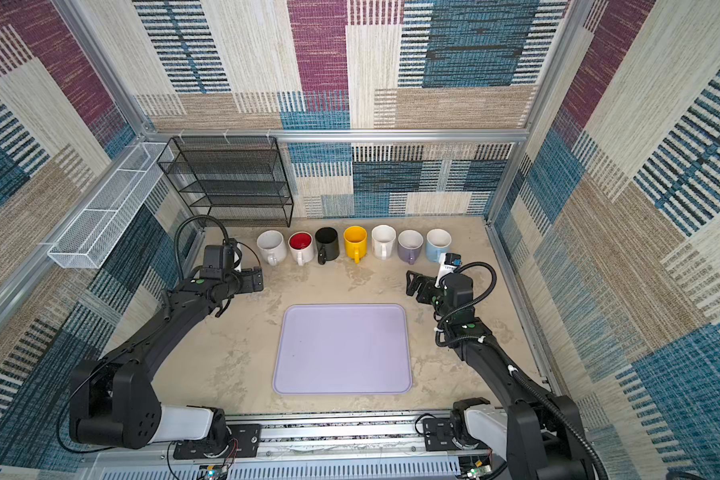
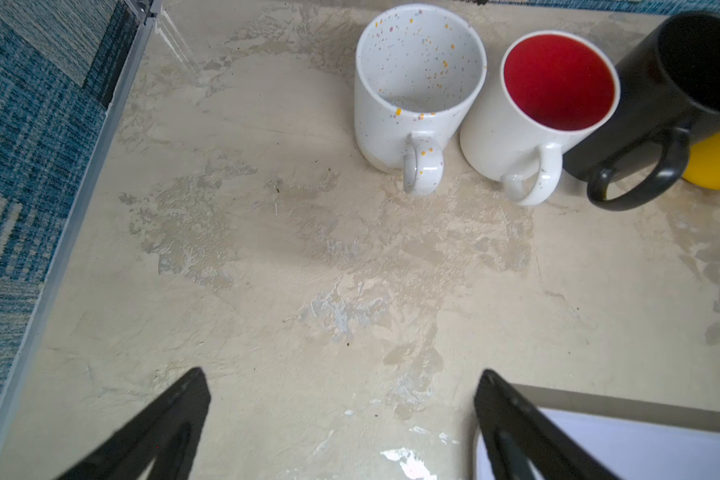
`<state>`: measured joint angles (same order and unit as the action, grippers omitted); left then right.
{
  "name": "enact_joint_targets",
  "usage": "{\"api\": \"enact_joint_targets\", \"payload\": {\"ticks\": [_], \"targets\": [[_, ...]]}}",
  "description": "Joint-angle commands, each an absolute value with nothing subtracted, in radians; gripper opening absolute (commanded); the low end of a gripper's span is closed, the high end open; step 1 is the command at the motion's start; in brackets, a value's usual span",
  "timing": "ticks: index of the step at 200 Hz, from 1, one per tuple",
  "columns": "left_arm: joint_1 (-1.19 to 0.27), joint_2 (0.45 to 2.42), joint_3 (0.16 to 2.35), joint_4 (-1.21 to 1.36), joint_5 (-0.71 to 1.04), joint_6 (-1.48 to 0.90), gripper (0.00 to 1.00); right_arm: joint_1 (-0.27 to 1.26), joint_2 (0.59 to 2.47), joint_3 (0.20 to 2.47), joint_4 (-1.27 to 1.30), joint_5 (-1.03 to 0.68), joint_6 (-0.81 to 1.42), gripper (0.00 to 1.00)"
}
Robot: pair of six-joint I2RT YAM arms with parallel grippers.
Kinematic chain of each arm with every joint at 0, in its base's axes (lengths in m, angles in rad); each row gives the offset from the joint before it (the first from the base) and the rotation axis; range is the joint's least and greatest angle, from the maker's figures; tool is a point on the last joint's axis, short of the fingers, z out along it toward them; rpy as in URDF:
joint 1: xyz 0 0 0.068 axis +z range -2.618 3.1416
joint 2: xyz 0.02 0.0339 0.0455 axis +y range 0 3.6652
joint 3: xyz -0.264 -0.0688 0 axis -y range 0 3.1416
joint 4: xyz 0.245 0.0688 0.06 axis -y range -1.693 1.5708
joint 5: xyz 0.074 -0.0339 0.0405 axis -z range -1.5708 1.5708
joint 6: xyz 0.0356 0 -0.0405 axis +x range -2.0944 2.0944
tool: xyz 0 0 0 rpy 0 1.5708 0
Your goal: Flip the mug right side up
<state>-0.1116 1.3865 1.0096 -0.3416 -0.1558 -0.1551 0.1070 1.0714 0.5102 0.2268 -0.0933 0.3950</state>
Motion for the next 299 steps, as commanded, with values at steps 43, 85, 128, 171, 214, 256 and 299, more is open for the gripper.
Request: {"api": "enact_joint_targets", "payload": {"ticks": [43, 85, 128, 171, 214, 256, 299], "targets": [[-0.099, 1.328, 0.928, -0.202, -0.205, -0.132, 0.99, 0.008, 1.025, 0.496, 0.249, -0.014, 0.311, 1.0], [-0.081, 1.273, 0.783, 0.005, -0.205, -0.065, 0.99, -0.006, 1.04, 0.469, 0.357, -0.06, 0.237, 1.0], [-0.025, 1.28, 0.629, 0.256, -0.147, -0.028, 0.99, -0.027, 1.097, 0.469, 0.441, -0.011, 0.208, 1.0], [0.024, 1.358, 0.555, 0.437, -0.118, -0.02, 0.99, -0.065, 1.116, 0.456, 0.53, -0.018, 0.169, 1.0], [0.046, 1.394, 0.445, 0.661, -0.068, -0.04, 0.99, -0.074, 1.153, 0.389, 0.643, 0.01, 0.124, 1.0], [0.052, 1.44, 0.359, 0.852, -0.01, -0.026, 0.99, -0.084, 1.213, 0.292, 0.825, 0.058, 0.11, 1.0], [0.052, 1.514, 0.353, 0.907, -0.049, -0.047, 0.99, -0.086, 1.312, 0.243, 0.994, 0.101, 0.107, 1.0]]}}
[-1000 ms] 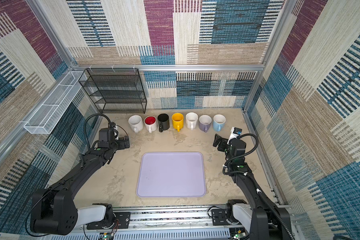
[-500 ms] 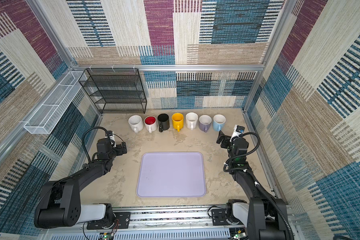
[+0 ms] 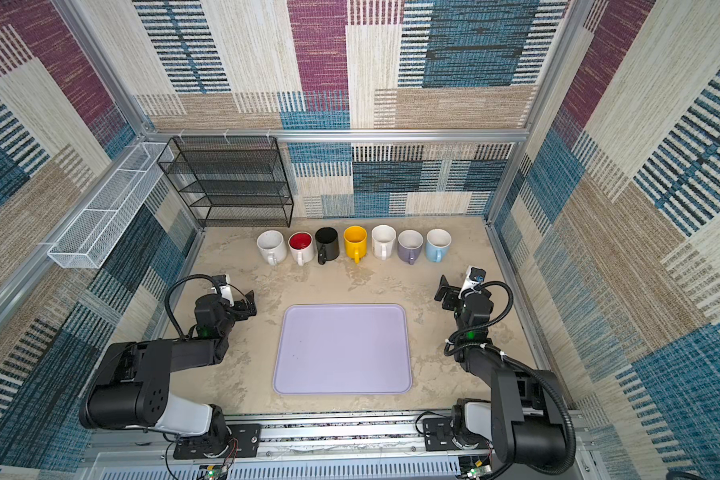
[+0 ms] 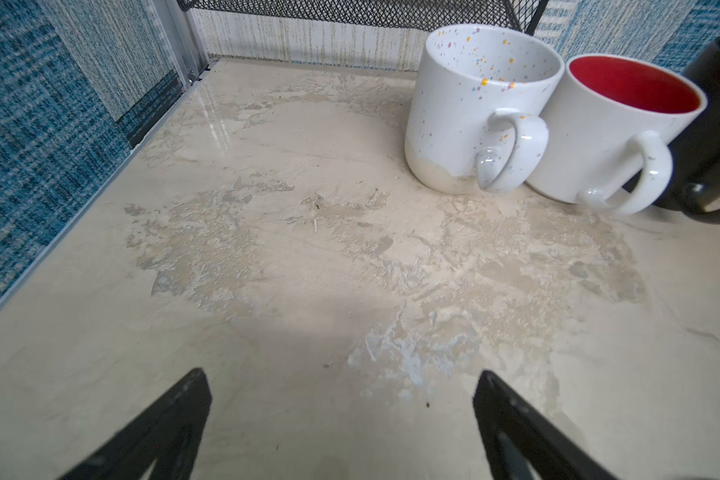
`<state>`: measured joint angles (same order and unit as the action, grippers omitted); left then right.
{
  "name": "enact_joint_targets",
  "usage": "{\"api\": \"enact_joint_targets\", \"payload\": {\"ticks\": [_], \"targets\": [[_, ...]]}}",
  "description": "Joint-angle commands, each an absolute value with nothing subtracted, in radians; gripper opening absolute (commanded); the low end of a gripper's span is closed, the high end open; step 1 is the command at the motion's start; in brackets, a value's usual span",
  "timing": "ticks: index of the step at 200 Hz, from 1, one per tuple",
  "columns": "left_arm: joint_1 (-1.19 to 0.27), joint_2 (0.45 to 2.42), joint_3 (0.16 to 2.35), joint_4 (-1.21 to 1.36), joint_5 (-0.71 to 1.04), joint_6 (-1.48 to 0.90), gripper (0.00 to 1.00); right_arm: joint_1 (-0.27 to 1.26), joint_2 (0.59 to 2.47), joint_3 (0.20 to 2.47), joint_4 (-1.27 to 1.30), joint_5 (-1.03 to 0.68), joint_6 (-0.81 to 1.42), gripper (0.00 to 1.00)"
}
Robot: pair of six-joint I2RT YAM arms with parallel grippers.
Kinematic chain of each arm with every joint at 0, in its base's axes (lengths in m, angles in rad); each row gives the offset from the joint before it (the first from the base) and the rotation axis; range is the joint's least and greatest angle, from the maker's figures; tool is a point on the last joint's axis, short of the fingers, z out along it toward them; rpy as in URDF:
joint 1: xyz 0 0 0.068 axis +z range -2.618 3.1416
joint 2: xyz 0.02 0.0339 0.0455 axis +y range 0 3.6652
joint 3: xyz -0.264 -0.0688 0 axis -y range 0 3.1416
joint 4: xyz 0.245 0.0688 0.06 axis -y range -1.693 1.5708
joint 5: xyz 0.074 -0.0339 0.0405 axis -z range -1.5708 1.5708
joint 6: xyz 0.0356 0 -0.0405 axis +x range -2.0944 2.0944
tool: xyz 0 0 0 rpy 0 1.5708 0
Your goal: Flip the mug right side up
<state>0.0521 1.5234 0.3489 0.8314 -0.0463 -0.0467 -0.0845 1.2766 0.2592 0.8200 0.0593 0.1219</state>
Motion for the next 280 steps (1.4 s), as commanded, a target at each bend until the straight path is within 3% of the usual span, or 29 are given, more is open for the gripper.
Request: {"api": "enact_joint_targets", "payload": {"ticks": [1, 45, 125, 166, 176, 280], "targets": [[0.052, 1.514, 0.354, 0.906, -0.05, -0.047, 0.99, -0.086, 1.314, 0.243, 0.997, 0.101, 0.107, 1.0], [0.052, 1.531, 0.361, 0.924, -0.064, -0.049, 0.99, -0.086, 1.428, 0.251, 1.101, 0.083, 0.116, 1.0], [0.049, 1.532, 0.384, 0.883, -0.068, -0.046, 0.99, -0.081, 1.416, 0.178, 1.229, 0.015, 0.078, 1.0], [0.05, 1.543, 0.436, 0.803, 0.095, 0.017, 0.99, -0.015, 1.547, 0.182, 1.359, -0.011, -0.013, 1.0], [0.05, 1.543, 0.425, 0.82, 0.086, 0.014, 0.99, -0.001, 1.528, 0.21, 1.265, 0.009, -0.021, 1.0], [0.057, 1.546, 0.438, 0.804, 0.104, 0.014, 0.99, -0.001, 1.536, 0.204, 1.296, 0.03, -0.014, 1.0]]}}
